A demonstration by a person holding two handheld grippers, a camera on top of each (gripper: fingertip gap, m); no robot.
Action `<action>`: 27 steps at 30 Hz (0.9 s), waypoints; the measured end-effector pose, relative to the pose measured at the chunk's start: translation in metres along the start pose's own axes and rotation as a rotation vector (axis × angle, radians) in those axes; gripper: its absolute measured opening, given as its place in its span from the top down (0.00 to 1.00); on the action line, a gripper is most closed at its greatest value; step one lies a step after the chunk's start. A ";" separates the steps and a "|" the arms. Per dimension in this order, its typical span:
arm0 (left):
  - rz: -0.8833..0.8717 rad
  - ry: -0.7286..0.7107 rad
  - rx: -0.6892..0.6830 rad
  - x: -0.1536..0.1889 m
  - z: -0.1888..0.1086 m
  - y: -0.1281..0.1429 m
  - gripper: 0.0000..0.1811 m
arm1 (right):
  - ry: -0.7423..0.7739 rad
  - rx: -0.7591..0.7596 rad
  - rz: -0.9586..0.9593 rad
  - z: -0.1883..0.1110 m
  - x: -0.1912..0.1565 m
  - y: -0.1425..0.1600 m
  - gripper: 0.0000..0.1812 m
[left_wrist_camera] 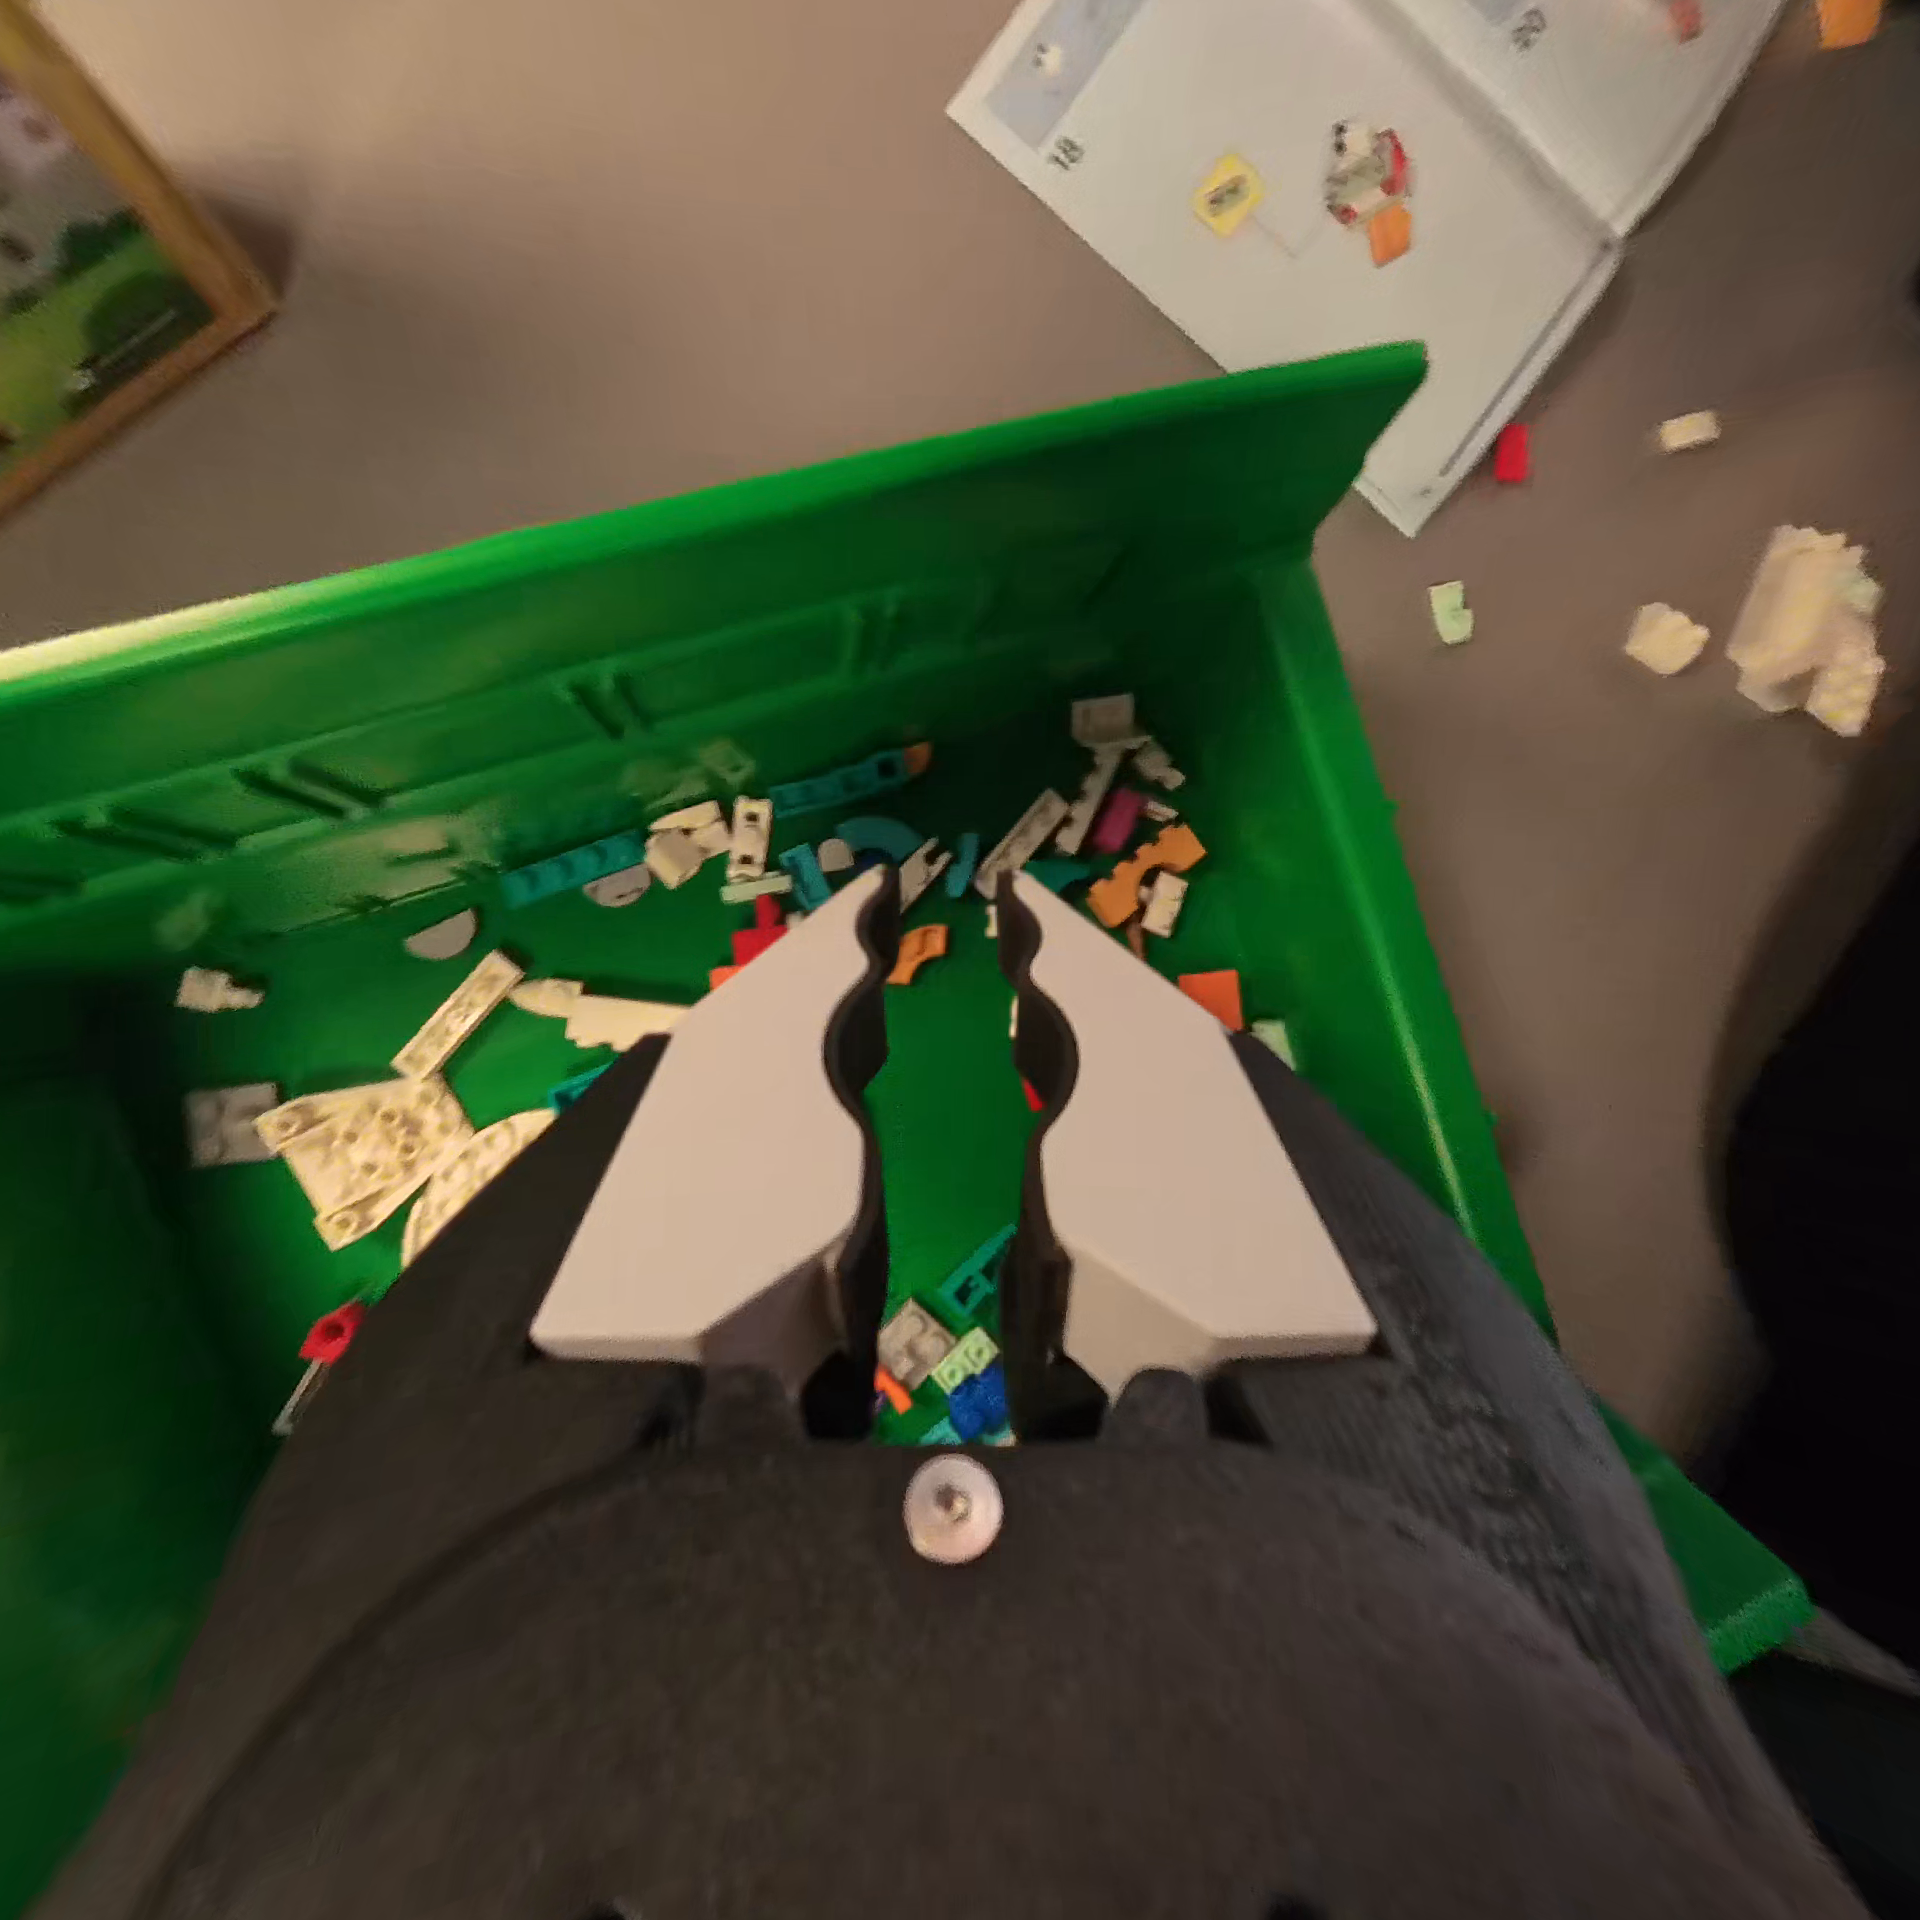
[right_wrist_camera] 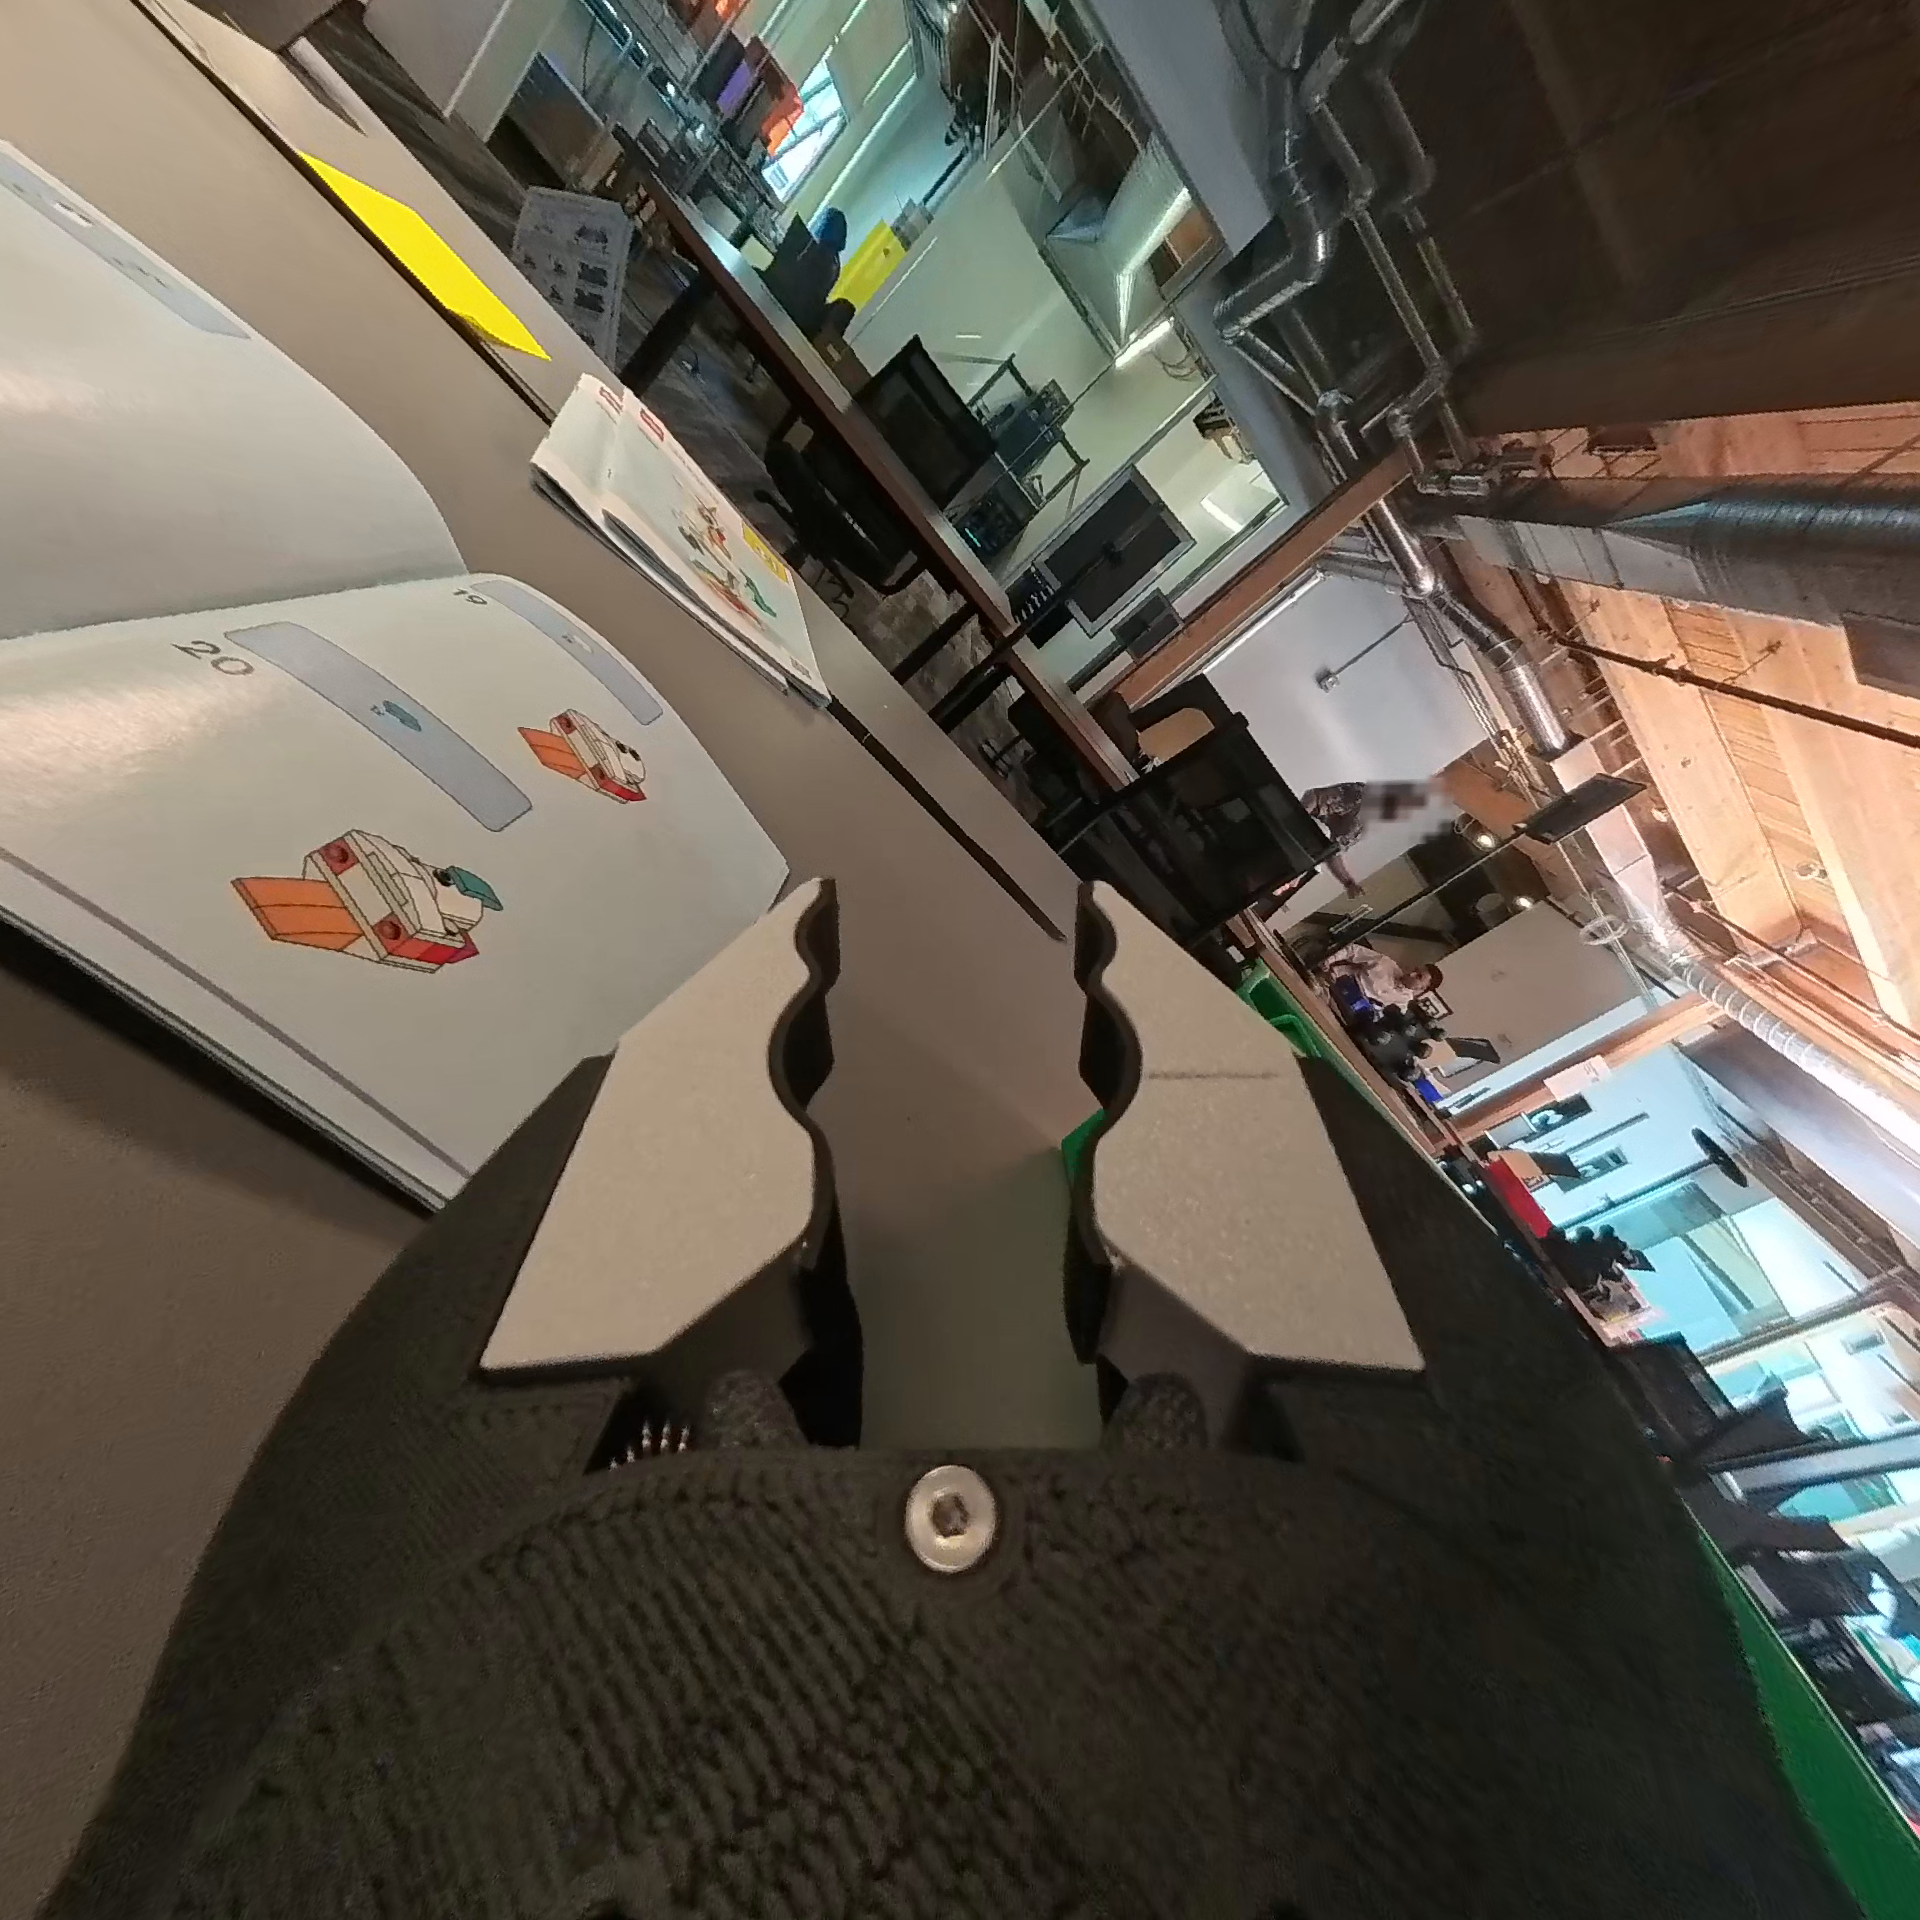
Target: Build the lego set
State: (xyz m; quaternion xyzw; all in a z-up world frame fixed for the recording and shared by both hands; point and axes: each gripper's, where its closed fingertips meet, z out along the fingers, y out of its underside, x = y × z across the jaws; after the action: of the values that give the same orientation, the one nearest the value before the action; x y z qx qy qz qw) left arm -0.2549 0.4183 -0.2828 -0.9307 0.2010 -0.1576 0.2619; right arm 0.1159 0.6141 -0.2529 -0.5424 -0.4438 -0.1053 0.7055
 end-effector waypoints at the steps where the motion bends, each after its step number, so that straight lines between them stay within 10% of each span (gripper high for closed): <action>1: 0.023 0.020 -0.024 0.004 0.003 0.002 0.90 | 0.001 -0.001 -0.002 0.000 0.000 0.000 0.76; 13: 0.118 -0.094 -0.252 -0.021 -0.017 0.017 0.93 | 0.038 -0.025 -0.051 0.006 0.004 0.003 0.70; 27: 0.048 -0.492 0.271 -0.057 -0.156 -0.020 0.87 | 0.194 -0.099 0.102 0.007 0.039 0.021 0.61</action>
State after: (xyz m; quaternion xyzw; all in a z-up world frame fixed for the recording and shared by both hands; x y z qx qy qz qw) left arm -0.3605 0.3934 -0.1555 -0.8924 0.1305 0.0541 0.4286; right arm 0.1488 0.6410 -0.2379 -0.5857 -0.3398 -0.1430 0.7218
